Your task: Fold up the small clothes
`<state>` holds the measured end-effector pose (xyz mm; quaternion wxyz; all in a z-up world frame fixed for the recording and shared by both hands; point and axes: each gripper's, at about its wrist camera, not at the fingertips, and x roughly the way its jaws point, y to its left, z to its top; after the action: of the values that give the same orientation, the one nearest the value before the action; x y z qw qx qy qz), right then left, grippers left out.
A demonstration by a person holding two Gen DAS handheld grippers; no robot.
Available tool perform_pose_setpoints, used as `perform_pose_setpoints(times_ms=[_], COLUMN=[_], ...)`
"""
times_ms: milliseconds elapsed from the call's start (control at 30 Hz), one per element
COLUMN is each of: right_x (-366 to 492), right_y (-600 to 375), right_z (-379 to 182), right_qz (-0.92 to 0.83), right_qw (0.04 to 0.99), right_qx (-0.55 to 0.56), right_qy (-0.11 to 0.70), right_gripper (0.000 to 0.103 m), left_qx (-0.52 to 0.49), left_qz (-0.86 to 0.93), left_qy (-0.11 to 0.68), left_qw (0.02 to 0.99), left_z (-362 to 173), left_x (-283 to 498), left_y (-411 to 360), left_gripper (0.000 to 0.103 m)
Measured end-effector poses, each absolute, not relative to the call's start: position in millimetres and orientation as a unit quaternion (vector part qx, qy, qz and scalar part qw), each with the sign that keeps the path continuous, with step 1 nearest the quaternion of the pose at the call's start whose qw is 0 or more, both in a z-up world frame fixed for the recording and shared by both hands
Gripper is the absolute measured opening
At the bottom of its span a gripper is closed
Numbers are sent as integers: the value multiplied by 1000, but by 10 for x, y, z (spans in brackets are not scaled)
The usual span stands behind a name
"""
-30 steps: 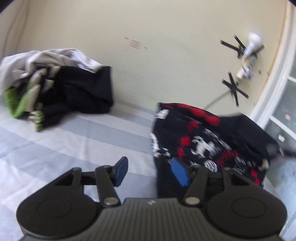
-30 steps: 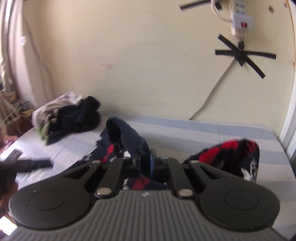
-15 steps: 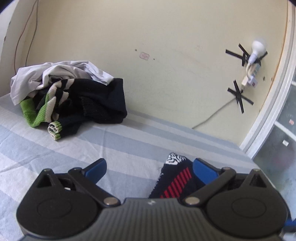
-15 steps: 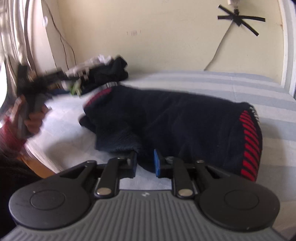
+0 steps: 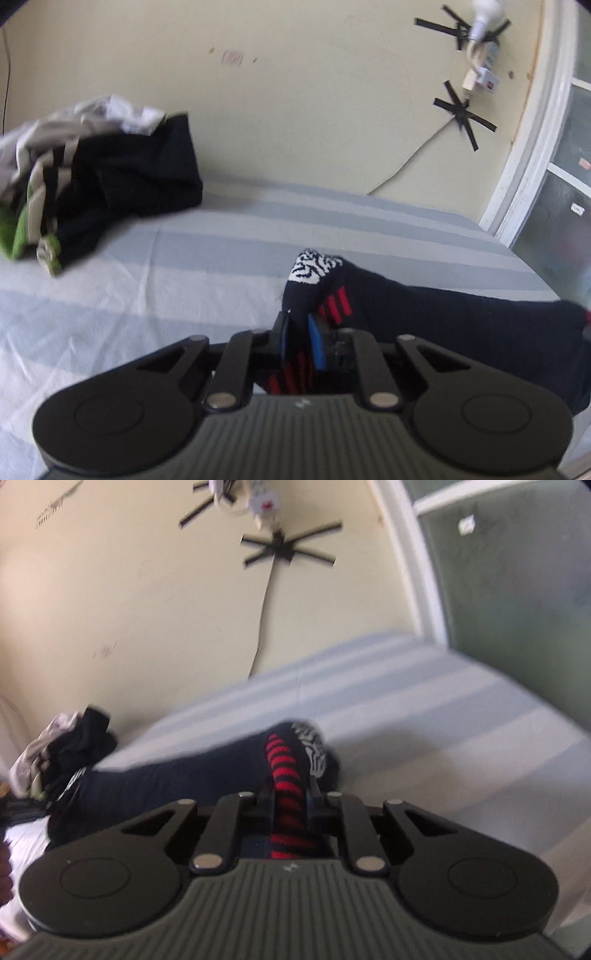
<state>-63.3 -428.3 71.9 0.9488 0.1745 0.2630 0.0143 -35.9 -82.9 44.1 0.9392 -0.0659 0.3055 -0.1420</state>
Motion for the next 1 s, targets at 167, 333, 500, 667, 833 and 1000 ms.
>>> perform_pose_setpoints(times_ms=[167, 333, 500, 667, 833, 1000], right_x=[-437, -662, -822, -500, -33, 336], right_y=[-4368, -4393, -4452, -4050, -3547, -3726], right_z=[376, 606, 1027, 982, 631, 206], right_qz=[-14, -16, 22, 116, 175, 149], right_qw=[941, 956, 972, 958, 926, 897], right_qx=[203, 178, 160, 148, 139, 262], right_qy=[271, 232, 174, 216, 305, 323], right_gripper=[19, 46, 43, 26, 26, 2], left_qx=[-69, -103, -130, -28, 21, -9], left_qz=[-116, -119, -153, -233, -207, -180], left_qy=[323, 310, 247, 248, 297, 305], left_qw=[937, 937, 948, 940, 932, 935], left_z=[202, 445, 859, 779, 301, 309], left_x=[-246, -379, -570, -637, -159, 45], left_y=[-792, -569, -582, -1243, -1560, -1499], left_gripper=[13, 18, 13, 15, 14, 6])
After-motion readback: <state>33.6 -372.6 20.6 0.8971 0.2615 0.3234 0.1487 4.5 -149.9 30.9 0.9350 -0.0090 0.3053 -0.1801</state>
